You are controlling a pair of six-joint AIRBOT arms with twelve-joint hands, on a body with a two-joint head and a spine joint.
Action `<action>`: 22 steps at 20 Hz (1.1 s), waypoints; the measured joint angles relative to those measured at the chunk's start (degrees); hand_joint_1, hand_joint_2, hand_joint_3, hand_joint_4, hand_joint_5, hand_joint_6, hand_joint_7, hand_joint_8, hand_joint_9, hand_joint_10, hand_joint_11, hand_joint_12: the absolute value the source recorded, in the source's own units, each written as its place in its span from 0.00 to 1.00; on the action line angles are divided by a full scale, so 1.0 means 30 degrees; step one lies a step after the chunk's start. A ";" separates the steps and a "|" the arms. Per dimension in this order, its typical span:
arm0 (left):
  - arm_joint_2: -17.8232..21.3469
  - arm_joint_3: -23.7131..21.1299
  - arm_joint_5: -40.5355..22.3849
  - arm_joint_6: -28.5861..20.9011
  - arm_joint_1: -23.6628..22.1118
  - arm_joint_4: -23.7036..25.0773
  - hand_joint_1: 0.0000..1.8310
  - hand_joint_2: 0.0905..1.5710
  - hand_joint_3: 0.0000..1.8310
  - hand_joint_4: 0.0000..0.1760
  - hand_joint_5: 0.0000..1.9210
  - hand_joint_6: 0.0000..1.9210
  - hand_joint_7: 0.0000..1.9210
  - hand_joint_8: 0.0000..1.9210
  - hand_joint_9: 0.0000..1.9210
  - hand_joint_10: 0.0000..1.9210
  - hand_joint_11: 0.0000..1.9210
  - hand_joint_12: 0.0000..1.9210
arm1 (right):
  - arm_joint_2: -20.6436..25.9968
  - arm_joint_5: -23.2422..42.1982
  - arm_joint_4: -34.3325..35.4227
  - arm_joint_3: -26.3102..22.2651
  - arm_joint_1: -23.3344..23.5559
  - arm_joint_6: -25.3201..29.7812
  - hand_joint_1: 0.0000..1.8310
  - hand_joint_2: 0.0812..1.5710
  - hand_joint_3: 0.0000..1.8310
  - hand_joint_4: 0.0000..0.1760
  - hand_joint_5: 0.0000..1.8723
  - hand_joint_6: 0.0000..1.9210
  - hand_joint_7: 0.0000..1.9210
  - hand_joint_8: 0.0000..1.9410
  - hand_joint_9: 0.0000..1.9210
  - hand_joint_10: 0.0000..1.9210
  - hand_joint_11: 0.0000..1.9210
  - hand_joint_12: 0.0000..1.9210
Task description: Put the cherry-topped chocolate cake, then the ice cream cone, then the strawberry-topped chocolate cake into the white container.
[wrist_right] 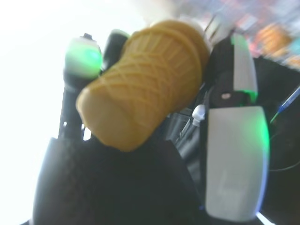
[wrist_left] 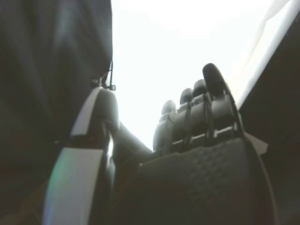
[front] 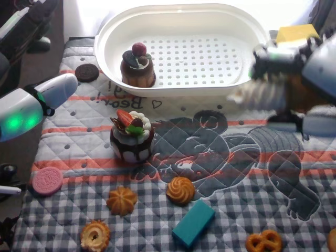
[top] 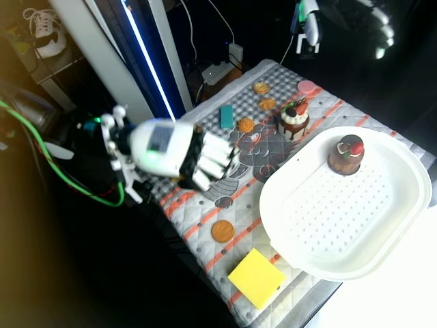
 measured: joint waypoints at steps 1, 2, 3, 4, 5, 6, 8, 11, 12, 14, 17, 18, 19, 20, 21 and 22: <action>0.0000 0.0000 -0.0058 0.0000 0.0095 -0.0073 0.43 0.80 0.00 0.43 0.04 0.00 0.03 0.00 0.05 0.01 0.00 0.40 | -0.0182 -0.0175 0.0051 0.0255 0.0452 -0.0080 0.66 0.77 0.00 0.00 0.40 0.67 0.42 0.74 0.54 0.96 0.56 1.00; 0.0000 0.0000 -0.0095 0.0000 0.0197 -0.0095 0.43 0.81 0.00 0.40 0.04 0.00 0.03 0.00 0.05 0.00 0.00 0.43 | -0.0430 -0.0627 0.0044 0.0597 0.1049 -0.0335 0.67 0.76 0.00 0.00 0.42 0.65 0.43 0.69 0.58 0.93 0.60 1.00; -0.0015 -0.0080 -0.0160 -0.0036 0.0313 -0.0175 0.43 0.81 0.00 0.37 0.05 0.00 0.03 0.00 0.05 0.00 0.00 0.47 | -0.0714 -0.1428 0.0051 0.0962 0.1807 -0.0765 0.62 0.76 0.00 0.00 0.42 0.66 0.51 0.80 0.61 0.94 0.63 1.00; -0.0058 -0.0080 -0.0233 -0.0160 0.0415 -0.0109 0.47 0.80 0.00 0.23 0.06 0.00 0.03 0.00 0.05 0.00 0.00 0.48 | -0.1217 -0.2710 0.0175 0.1552 0.2922 -0.1508 0.61 0.76 0.00 0.00 0.43 0.65 0.58 0.97 0.73 1.00 0.78 1.00; -0.0117 -0.0080 -0.0284 -0.0226 0.0488 -0.0022 0.47 0.81 0.00 0.18 0.04 0.00 0.03 0.00 0.04 0.00 0.00 0.45 | -0.1785 -0.3861 0.0262 0.2142 0.4044 -0.2040 0.62 0.75 0.00 0.00 0.43 0.64 0.59 0.99 0.75 1.00 0.81 1.00; -0.0248 -0.0080 -0.0372 -0.0284 0.0619 -0.0036 0.47 0.81 0.00 0.18 0.04 0.00 0.03 0.00 0.04 0.00 0.00 0.44 | -0.2594 -0.4852 0.0240 0.3206 0.5085 -0.2040 0.62 0.75 0.00 0.00 0.43 0.64 0.62 1.00 0.78 1.00 0.83 1.00; -0.0277 -0.0066 -0.0029 -0.0350 0.0692 0.0189 0.43 0.83 0.01 0.10 0.02 0.00 0.02 0.00 0.02 0.00 0.00 0.48 | -0.4320 -0.6841 0.1107 0.5450 0.6397 -0.2047 0.61 0.75 0.00 0.00 0.43 0.65 0.62 1.00 0.75 1.00 0.80 1.00; -0.0699 0.0342 0.0634 -0.0503 0.0146 0.0284 0.42 0.81 0.00 0.09 0.03 0.00 0.02 0.00 0.04 0.01 0.00 0.48 | -0.6280 -1.0324 0.2586 0.8531 0.7198 -0.2055 0.64 0.80 0.00 0.00 0.39 0.60 0.36 0.89 0.29 0.99 0.32 1.00; -0.0852 0.0430 0.0809 -0.0612 -0.0058 0.0554 0.42 0.81 0.00 0.11 0.03 0.00 0.02 0.00 0.04 0.01 0.00 0.49 | -0.6601 -1.1096 0.2973 0.9187 0.7329 -0.2055 0.60 0.79 0.00 0.00 0.39 0.68 0.36 0.95 0.41 1.00 0.48 1.00; -0.1180 0.0561 0.1217 -0.0787 -0.0313 0.1035 0.44 0.82 0.00 0.09 0.03 0.00 0.02 0.00 0.04 0.01 0.00 0.50 | -0.7096 -1.1774 0.3993 1.0214 0.7417 -0.2098 0.64 0.79 0.00 0.00 0.37 0.71 0.40 0.81 0.48 0.99 0.53 1.00; -0.1566 0.0969 0.1938 -0.1231 -0.0663 0.1348 0.45 0.83 0.00 0.04 0.03 0.00 0.02 0.00 0.03 0.00 0.00 0.46 | -0.7708 -1.2553 0.4685 1.1453 0.7490 -0.2120 0.63 0.80 0.00 0.00 0.40 0.64 0.35 0.83 0.28 0.80 0.22 1.00; -0.1566 0.0991 0.2098 -0.1246 -0.0721 0.1319 0.45 0.83 0.00 0.02 0.03 0.00 0.02 0.01 0.03 0.00 0.00 0.45 | -0.7898 -1.2684 0.4692 1.1635 0.7512 -0.2113 0.62 0.81 0.00 0.00 0.41 0.65 0.30 0.86 0.22 0.78 0.20 1.00; -0.1581 0.1035 0.2135 -0.1275 -0.0772 0.1370 0.45 0.83 0.00 0.02 0.03 0.00 0.02 0.01 0.03 0.00 0.00 0.45 | -0.8007 -1.2801 0.4699 1.1693 0.7541 -0.2120 0.62 0.81 0.00 0.00 0.41 0.65 0.30 0.86 0.22 0.78 0.20 1.00; -0.1617 0.1056 0.2215 -0.1341 -0.0772 0.1421 0.44 0.83 0.00 0.05 0.03 0.00 0.02 0.00 0.03 0.00 0.00 0.47 | -0.8225 -1.2852 0.4677 1.1766 0.7570 -0.2113 0.64 0.81 0.00 0.00 0.31 0.70 0.40 0.80 0.50 0.80 0.49 0.97; -0.1712 0.1166 0.2215 -0.1428 -0.0772 0.1464 0.44 0.83 0.00 0.05 0.03 0.00 0.02 0.00 0.03 0.00 0.00 0.47 | -0.8291 -1.2910 0.4685 1.1781 0.7657 -0.2113 0.64 0.81 0.00 0.00 0.31 0.70 0.40 0.80 0.50 0.80 0.49 0.97; -0.1814 0.1188 0.2317 -0.1479 -0.0772 0.1333 0.45 0.83 0.00 0.09 0.03 0.00 0.01 0.00 0.03 0.00 0.00 0.48 | -0.8357 -1.3092 0.4677 1.1781 0.7715 -0.2106 0.65 0.77 0.00 0.00 0.18 0.49 0.23 0.52 0.23 0.69 0.14 0.97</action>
